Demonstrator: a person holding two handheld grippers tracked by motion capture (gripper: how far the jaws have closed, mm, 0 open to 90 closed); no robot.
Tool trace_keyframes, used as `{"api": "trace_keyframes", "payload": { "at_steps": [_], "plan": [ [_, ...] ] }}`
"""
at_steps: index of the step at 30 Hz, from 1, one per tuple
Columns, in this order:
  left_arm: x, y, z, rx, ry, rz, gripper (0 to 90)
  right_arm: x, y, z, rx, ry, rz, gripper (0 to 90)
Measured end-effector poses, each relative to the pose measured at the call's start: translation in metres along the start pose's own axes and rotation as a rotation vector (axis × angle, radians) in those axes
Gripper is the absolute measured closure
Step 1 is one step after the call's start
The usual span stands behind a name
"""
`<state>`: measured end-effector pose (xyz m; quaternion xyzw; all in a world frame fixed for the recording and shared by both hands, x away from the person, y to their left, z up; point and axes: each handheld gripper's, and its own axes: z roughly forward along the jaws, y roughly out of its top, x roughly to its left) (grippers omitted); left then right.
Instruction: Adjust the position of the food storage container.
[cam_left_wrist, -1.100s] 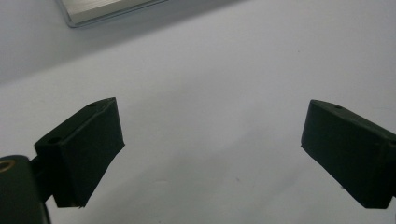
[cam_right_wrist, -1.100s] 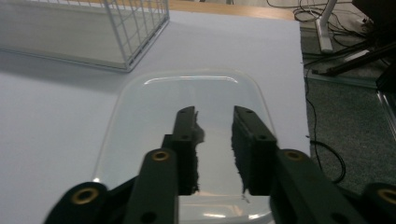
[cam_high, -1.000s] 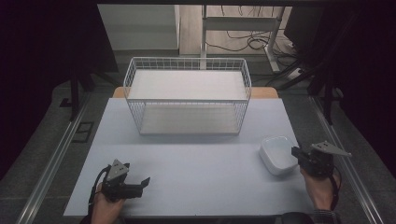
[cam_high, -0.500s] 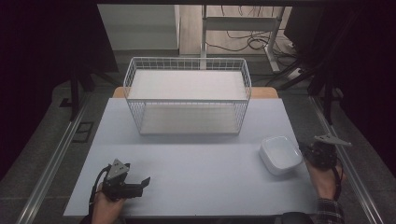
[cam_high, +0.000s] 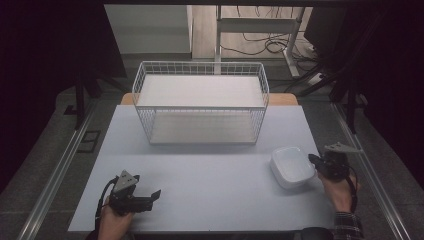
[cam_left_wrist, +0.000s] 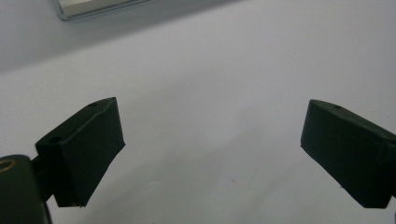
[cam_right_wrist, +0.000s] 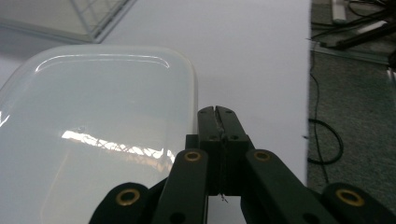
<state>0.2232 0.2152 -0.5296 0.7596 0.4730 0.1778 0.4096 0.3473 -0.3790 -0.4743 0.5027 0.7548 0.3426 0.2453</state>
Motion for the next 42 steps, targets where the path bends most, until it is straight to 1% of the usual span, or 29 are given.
{"api": "trace_keyframes", "payload": {
  "at_steps": [1, 7, 11, 12, 13, 14, 15, 16, 19, 20, 21, 22, 23, 24, 25, 26, 27, 30, 31, 32, 33, 34, 35, 36, 38, 40, 41, 42],
  "plan": [
    [0.0, 0.0, 0.0, -0.001, -0.002, 0.0, 5.8, 0.006, 0.001, 0.002, 0.003, 0.018, -0.008, 89.3],
    [0.001, 0.0, -0.002, -0.035, -0.01, 0.009, 5.9, 0.023, 0.005, 0.007, 0.013, 0.072, -0.013, 89.2],
    [0.0, 0.0, 0.0, -0.032, -0.008, 0.023, 5.1, 0.039, 0.008, 0.011, 0.021, 0.117, -0.036, 89.2],
    [0.0, -0.001, 0.0, -0.034, -0.009, 0.025, 5.1, 0.043, 0.009, 0.012, 0.023, 0.125, -0.041, 89.2],
    [0.0, -0.001, 0.0, -0.034, -0.009, 0.025, 5.0, 0.043, 0.009, 0.012, 0.023, 0.125, -0.041, 89.2],
    [0.0, -0.001, 0.0, -0.041, -0.013, 0.029, 4.9, 0.054, 0.011, 0.015, 0.028, 0.152, -0.058, 89.2],
    [0.0, -0.001, 0.0, -0.041, -0.013, 0.029, 4.8, 0.054, 0.011, 0.015, 0.028, 0.152, -0.058, 89.2],
    [0.0, -0.001, 0.0, -0.047, -0.018, 0.032, 4.6, 0.062, 0.012, 0.017, 0.032, 0.171, -0.07, 89.2],
    [0.0, -0.001, 0.0, -0.044, -0.018, 0.041, 3.8, 0.076, 0.014, 0.019, 0.04, 0.205, -0.082, 89.2],
    [0.0, -0.001, 0.001, -0.045, -0.02, 0.043, 3.7, 0.08, 0.014, 0.02, 0.041, 0.214, -0.084, 89.2],
    [0.0, -0.001, 0.001, -0.045, -0.02, 0.043, 3.7, 0.08, 0.014, 0.02, 0.041, 0.214, -0.084, 89.2],
    [0.0, -0.001, 0.001, -0.047, -0.023, 0.045, 3.7, 0.084, 0.015, 0.021, 0.042, 0.226, -0.087, 89.2],
    [0.0, -0.001, 0.001, -0.05, -0.025, 0.046, 3.7, 0.095, 0.016, 0.023, 0.045, 0.25, -0.098, 89.2],
    [0.0, -0.001, 0.001, -0.05, -0.025, 0.046, 3.7, 0.1, 0.017, 0.025, 0.046, 0.26, -0.103, 89.2],
    [0.0, -0.001, 0.0, -0.052, -0.028, 0.046, 3.7, 0.1, 0.017, 0.025, 0.046, 0.26, -0.103, 89.2],
    [0.0, -0.001, 0.0, -0.053, -0.032, 0.045, 3.7, 0.109, 0.018, 0.027, 0.048, 0.284, -0.11, 89.2],
    [0.0, -0.001, 0.0, -0.055, -0.037, 0.045, 3.7, 0.113, 0.018, 0.028, 0.049, 0.295, -0.11, 89.2],
    [0.0, -0.001, 0.0, -0.059, -0.045, 0.052, 3.7, 0.126, 0.019, 0.03, 0.054, 0.332, -0.139, 89.2],
    [0.0, -0.001, 0.0, -0.059, -0.047, 0.053, 3.7, 0.129, 0.019, 0.029, 0.049, 0.331, -0.16, 89.2],
    [0.0, -0.001, 0.0, -0.06, -0.051, 0.052, 3.7, 0.131, 0.02, 0.027, 0.037, 0.319, -0.177, 89.2],
    [0.0, -0.001, 0.0, -0.062, -0.053, 0.051, 3.7, 0.131, 0.021, 0.024, 0.021, 0.312, -0.181, 89.1],
    [0.0, -0.001, 0.0, -0.063, -0.054, 0.049, 3.8, 0.13, 0.021, 0.021, 0.005, 0.305, -0.178, 89.1],
    [0.0, -0.001, 0.0, -0.063, -0.054, 0.049, 4.0, 0.13, 0.021, 0.021, 0.005, 0.305, -0.178, 89.1],
    [0.0, -0.001, 0.0, -0.063, -0.055, 0.049, 4.0, 0.127, 0.021, 0.013, -0.018, 0.304, -0.169, 89.1],
    [0.0, -0.001, 0.001, -0.059, -0.055, 0.047, 4.1, 0.127, 0.018, 0.006, -0.023, 0.312, -0.164, 89.1],
    [0.0, -0.001, 0.001, -0.054, -0.056, 0.043, 4.1, 0.129, 0.012, -0.002, -0.026, 0.32, -0.17, 89.1],
    [0.0, -0.001, 0.001, -0.054, -0.056, 0.043, 4.2, 0.129, 0.012, -0.002, -0.026, 0.32, -0.17, 89.1],
    [0.0, -0.001, 0.001, -0.048, -0.056, 0.036, 4.2, 0.131, 0.006, -0.011, -0.031, 0.324, -0.183, 89.1]
  ]
}}
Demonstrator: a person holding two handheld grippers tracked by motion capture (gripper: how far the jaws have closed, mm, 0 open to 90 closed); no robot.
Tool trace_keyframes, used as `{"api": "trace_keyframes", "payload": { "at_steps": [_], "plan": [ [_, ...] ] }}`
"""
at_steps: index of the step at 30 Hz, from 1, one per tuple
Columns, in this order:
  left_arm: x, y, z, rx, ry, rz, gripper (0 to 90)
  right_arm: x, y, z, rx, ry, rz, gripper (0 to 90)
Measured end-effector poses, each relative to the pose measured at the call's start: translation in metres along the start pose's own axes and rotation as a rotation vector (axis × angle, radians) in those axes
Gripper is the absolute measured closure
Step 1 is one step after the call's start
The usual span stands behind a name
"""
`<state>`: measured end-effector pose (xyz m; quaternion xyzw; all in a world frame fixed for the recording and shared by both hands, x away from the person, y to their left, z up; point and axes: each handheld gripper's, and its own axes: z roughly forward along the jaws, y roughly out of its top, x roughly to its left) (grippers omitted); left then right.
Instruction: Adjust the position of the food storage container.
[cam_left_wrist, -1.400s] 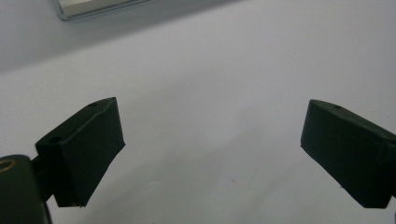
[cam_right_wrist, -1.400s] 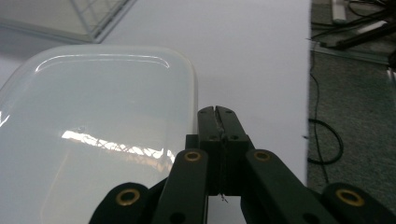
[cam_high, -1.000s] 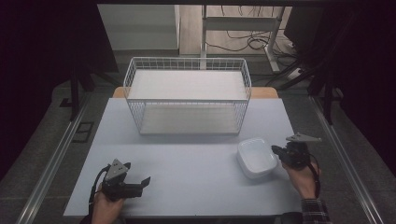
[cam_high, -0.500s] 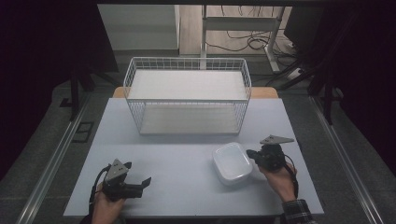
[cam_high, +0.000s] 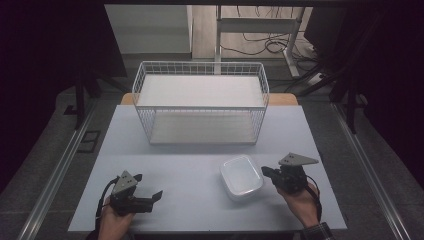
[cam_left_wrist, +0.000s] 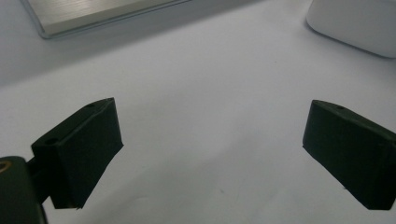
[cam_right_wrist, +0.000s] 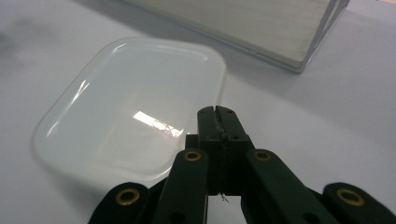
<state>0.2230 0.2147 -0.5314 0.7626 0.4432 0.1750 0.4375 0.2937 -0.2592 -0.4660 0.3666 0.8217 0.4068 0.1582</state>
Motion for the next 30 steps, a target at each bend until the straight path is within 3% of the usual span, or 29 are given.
{"api": "trace_keyframes", "payload": {
  "at_steps": [5, 8, 13, 14, 17, 24, 30],
  "plan": [
    [0.0, -0.001, 0.0, 0.013, 0.026, 0.005, 3.2, 0.011, -0.009, -0.02, -0.031, 0.003, -0.008, 89.0],
    [0.0, -0.001, 0.0, 0.014, 0.024, -0.003, 3.2, 0.019, -0.019, -0.024, -0.015, 0.029, 0.003, 89.0],
    [0.0, -0.001, 0.001, 0.022, 0.022, -0.002, 3.2, 0.027, -0.031, -0.019, 0.041, 0.061, 0.009, 88.9],
    [0.0, -0.001, 0.001, 0.023, 0.022, 0.0, 3.2, 0.03, -0.036, -0.009, 0.089, 0.075, 0.001, 88.9],
    [0.001, -0.001, 0.001, 0.027, 0.021, -0.004, 3.2, 0.031, -0.036, -0.003, 0.107, 0.086, 0.0, 89.0],
    [0.001, -0.001, 0.001, 0.016, 0.018, -0.004, 3.2, 0.025, -0.031, 0.005, 0.11, 0.068, -0.003, 88.9],
    [0.001, -0.001, 0.001, 0.016, 0.017, -0.004, 3.2, 0.007, -0.018, 0.021, 0.111, 0.035, 0.018, 88.7]
  ]
}}
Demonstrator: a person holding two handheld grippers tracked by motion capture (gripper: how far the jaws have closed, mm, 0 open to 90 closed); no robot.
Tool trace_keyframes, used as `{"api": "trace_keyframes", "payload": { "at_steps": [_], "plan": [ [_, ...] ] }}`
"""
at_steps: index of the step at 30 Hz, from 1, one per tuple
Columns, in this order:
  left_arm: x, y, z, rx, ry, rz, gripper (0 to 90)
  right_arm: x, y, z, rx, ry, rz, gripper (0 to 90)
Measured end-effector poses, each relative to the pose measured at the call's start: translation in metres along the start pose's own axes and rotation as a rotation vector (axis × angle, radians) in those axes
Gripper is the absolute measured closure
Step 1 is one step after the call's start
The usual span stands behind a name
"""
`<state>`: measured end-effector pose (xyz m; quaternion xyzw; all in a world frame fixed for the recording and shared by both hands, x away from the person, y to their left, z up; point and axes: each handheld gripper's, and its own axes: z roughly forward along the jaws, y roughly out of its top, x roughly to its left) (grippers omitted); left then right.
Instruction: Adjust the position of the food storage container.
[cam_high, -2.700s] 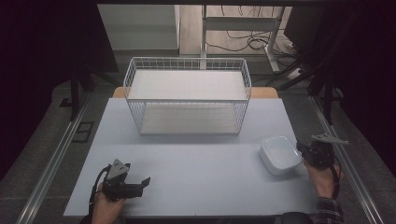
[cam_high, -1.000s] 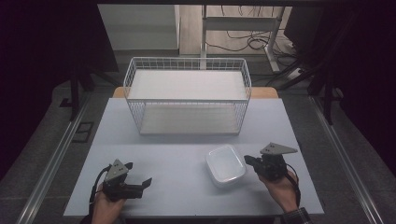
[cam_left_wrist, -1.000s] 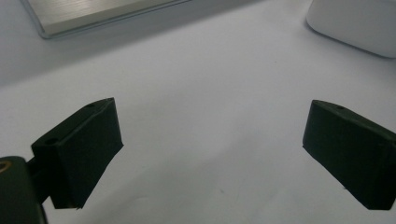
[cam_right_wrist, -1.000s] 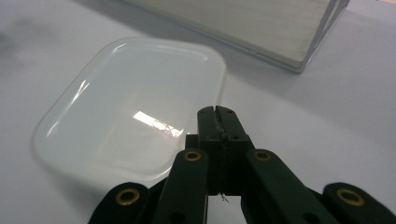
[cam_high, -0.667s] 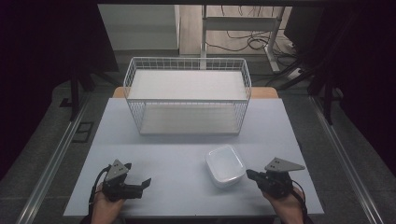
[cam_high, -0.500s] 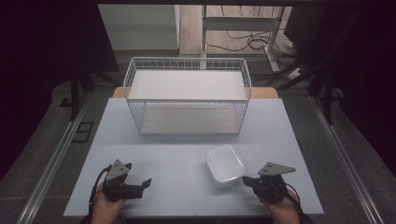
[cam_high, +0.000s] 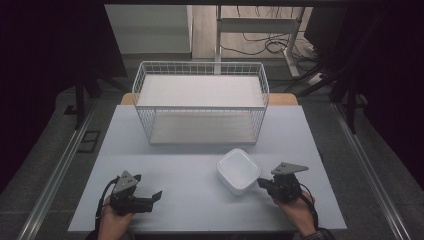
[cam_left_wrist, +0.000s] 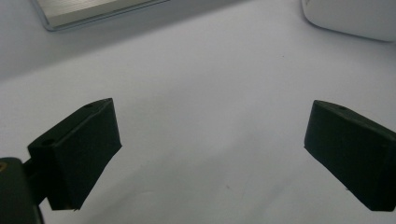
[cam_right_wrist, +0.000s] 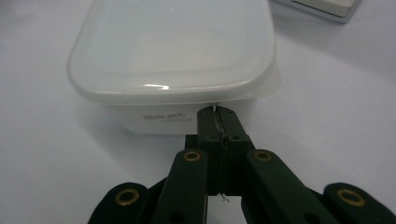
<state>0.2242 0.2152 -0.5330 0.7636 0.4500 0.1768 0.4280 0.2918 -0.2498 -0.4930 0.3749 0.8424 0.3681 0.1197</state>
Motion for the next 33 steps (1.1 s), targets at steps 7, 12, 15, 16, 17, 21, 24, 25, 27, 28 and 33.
{"api": "trace_keyframes", "payload": {
  "at_steps": [7, 12, 15, 16, 17, 21, 24, 25, 27, 28, 33],
  "plan": [
    [0.001, 0.001, 0.003, 0.006, -0.028, -0.042, 4.2, -0.018, 0.01, 0.013, -0.002, -0.01, 0.05, 88.7],
    [0.001, 0.008, 0.014, 0.036, -0.05, -0.053, 4.8, -0.023, 0.018, 0.023, -0.002, -0.007, 0.058, 88.7],
    [0.001, 0.018, 0.024, 0.031, -0.063, -0.043, 8.3, -0.023, 0.023, 0.028, 0.0, -0.008, 0.056, 88.6],
    [0.001, 0.018, 0.024, 0.031, -0.063, -0.043, 12.3, -0.023, 0.023, 0.028, 0.0, -0.008, 0.056, 88.6],
    [0.0, 0.022, 0.029, 0.038, -0.055, -0.025, 12.3, -0.023, 0.025, 0.03, 0.002, -0.009, 0.056, 88.6],
    [-0.003, 0.04, 0.05, 0.051, -0.061, 0.004, 32.7, -0.024, 0.03, 0.037, 0.006, -0.01, 0.049, 88.5],
    [-0.01, 0.058, 0.074, 0.072, -0.097, 0.06, 37.7, -0.023, 0.032, 0.04, 0.011, -0.01, 0.049, 88.5],
    [-0.014, 0.068, 0.086, 0.089, -0.1, 0.08, 46.2, -0.023, 0.034, 0.042, 0.014, -0.011, 0.046, 88.4],
    [-0.018, 0.078, 0.099, 0.092, -0.126, 0.06, 55.8, -0.022, 0.036, 0.044, 0.013, -0.009, 0.048, 88.4],
    [-0.019, 0.082, 0.104, 0.093, -0.14, 0.044, 62.3, -0.022, 0.037, 0.045, 0.016, -0.01, 0.049, 88.4],
    [-0.021, 0.092, 0.127, 0.095, -0.155, 0.009, 82.9, -0.021, 0.043, 0.055, 0.016, -0.001, 0.051, 88.4]
  ]
}}
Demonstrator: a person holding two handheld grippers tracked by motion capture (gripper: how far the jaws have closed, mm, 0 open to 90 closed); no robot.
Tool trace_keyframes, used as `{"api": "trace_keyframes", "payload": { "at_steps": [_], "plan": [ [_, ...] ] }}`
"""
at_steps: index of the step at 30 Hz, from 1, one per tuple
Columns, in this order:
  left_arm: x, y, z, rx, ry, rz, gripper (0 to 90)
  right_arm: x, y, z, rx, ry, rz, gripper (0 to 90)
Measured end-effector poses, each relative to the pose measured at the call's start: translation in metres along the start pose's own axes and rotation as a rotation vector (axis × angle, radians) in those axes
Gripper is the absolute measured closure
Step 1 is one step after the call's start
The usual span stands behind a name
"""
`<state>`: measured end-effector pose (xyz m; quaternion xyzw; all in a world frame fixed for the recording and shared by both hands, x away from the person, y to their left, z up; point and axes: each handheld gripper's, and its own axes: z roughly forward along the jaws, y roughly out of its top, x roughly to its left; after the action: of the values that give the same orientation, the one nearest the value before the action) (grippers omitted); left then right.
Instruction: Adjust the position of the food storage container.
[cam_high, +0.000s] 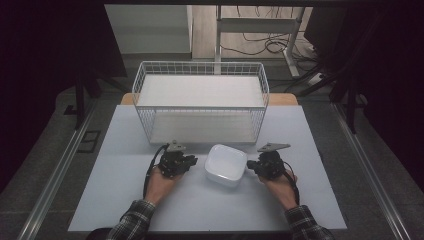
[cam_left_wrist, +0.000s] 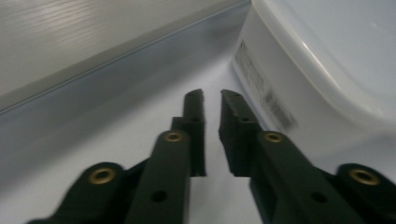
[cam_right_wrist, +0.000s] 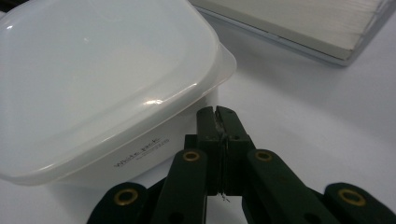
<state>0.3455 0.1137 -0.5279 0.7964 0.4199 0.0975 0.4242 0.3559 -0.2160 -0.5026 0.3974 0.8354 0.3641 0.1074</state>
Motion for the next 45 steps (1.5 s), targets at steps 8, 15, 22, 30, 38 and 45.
{"api": "trace_keyframes", "payload": {
  "at_steps": [8, 15, 22, 30, 38, 45],
  "plan": [
    [0.0, -0.001, -0.004, 0.018, -0.039, -0.034, 88.0, 0.014, 0.013, 0.018, -0.004, 0.048, -0.025, 88.6],
    [0.005, -0.009, -0.026, 0.029, 0.004, -0.047, 88.2, 0.032, 0.022, 0.031, -0.004, 0.089, -0.054, 88.9],
    [0.003, -0.012, -0.029, 0.041, 0.028, -0.043, 88.9, 0.04, 0.023, 0.033, -0.002, 0.086, -0.078, 88.7],
    [0.005, -0.018, -0.051, -0.002, 0.044, -0.03, 57.3, 0.034, 0.018, 0.009, -0.072, 0.031, -0.119, 78.9],
    [0.006, -0.038, -0.073, -0.07, 0.082, -0.019, 27.2, 0.034, 0.002, -0.014, -0.107, 0.034, -0.16, 51.5],
    [0.005, -0.05, -0.081, -0.072, 0.053, 0.003, 15.0, 0.036, -0.006, -0.016, -0.13, 0.076, -0.173, 25.6]
  ]
}}
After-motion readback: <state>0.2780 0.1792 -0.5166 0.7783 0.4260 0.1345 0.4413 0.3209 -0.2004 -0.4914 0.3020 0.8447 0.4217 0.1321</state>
